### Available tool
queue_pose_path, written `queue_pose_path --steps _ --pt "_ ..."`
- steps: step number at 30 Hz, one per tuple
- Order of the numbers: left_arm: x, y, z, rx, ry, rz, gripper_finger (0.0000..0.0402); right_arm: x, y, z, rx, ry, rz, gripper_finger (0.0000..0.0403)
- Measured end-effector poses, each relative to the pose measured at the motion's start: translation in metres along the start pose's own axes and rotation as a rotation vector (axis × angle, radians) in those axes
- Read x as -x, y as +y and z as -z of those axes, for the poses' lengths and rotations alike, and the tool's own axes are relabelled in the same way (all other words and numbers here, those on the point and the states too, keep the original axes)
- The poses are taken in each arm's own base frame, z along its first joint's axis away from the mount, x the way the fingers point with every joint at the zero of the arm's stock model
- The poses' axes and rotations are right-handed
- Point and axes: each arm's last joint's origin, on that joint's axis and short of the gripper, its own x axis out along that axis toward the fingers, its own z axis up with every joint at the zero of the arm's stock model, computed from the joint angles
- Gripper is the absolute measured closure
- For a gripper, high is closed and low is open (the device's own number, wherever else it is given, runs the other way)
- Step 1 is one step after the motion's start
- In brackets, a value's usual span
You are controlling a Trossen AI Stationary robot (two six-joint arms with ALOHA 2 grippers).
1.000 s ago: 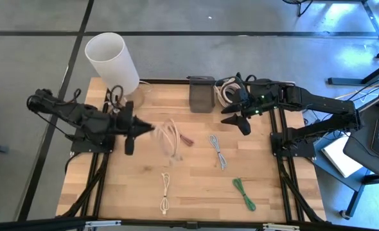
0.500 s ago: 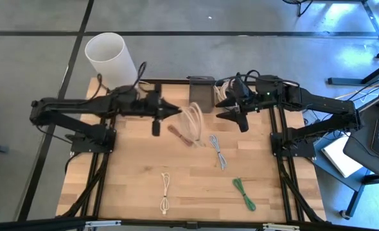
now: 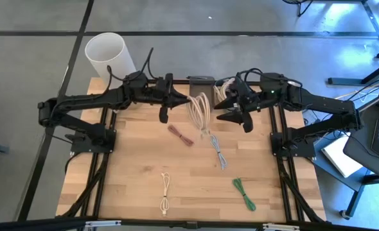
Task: Pick & Place USB Port
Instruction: Put the light brown HDMI cable into the blue bin
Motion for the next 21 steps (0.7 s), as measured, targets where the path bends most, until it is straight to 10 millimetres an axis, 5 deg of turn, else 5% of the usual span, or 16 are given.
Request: queue_pose_path --steps 7,21 --pt "0.004 0.017 -0.002 -0.005 -0.019 -0.013 0.0395 -0.001 0.002 -0.004 -0.012 -0.031 -0.068 0.0179" --pt "0.005 0.019 -0.004 -0.013 -0.039 -0.012 0.0395 -0.033 -0.012 0.003 -0.023 0.0 -0.076 0.0179"
